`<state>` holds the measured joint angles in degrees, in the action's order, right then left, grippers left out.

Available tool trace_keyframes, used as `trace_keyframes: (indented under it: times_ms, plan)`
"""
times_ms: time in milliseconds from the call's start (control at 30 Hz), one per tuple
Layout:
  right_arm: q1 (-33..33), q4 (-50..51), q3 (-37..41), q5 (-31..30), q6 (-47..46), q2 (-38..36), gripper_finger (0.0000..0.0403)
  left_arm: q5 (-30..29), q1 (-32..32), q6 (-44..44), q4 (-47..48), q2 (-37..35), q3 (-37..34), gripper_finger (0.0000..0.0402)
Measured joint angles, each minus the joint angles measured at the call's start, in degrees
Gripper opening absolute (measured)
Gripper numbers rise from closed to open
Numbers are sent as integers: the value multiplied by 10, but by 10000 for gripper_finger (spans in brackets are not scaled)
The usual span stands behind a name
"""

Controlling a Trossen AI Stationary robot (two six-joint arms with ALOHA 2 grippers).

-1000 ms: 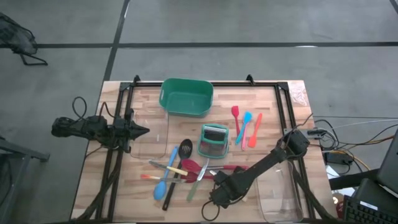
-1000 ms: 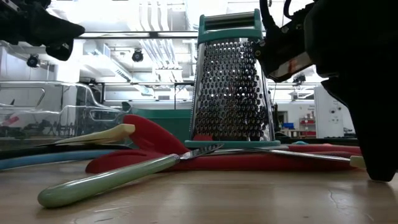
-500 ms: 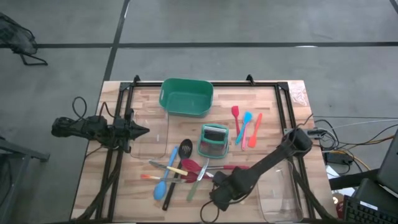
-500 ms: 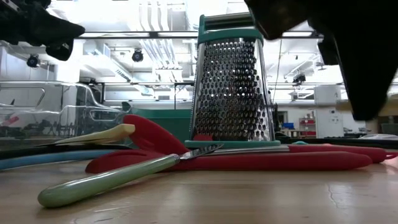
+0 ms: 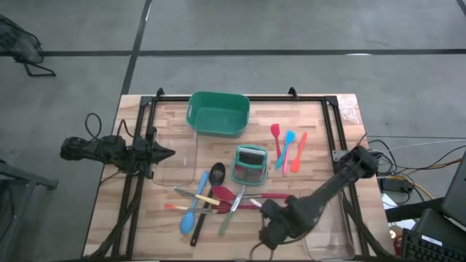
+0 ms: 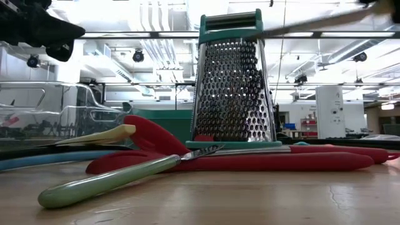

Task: Pick & Place Kitchen Items
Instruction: Put the yellow table knife into the bottom transparent bin

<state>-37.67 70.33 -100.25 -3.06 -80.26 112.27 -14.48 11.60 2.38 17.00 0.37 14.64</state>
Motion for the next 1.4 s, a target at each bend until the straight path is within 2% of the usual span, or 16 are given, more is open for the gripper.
trace_keyframes:
  times_ms: [267, 500, 767, 967, 1133, 1400]
  plan:
    - [-55, 98, 1, -45, -138, -64, 52, 0, 0, 0, 2, 5, 0, 19]
    - [-114, 192, 1, -47, -265, -80, 44, 0, 0, 0, 4, 6, 0, 19]
    - [-171, 197, 25, -59, -373, -80, 54, 0, 0, 0, 6, 6, 0, 19]
    - [-202, 197, 56, -53, -391, -80, 46, 0, 0, 0, 6, 6, 0, 19]
    - [-217, 196, 91, -28, -389, -80, 56, 0, 0, 0, 6, 6, 0, 19]
    - [-224, 167, 145, -25, -403, -80, 46, 0, 0, 0, 6, 6, 0, 19]
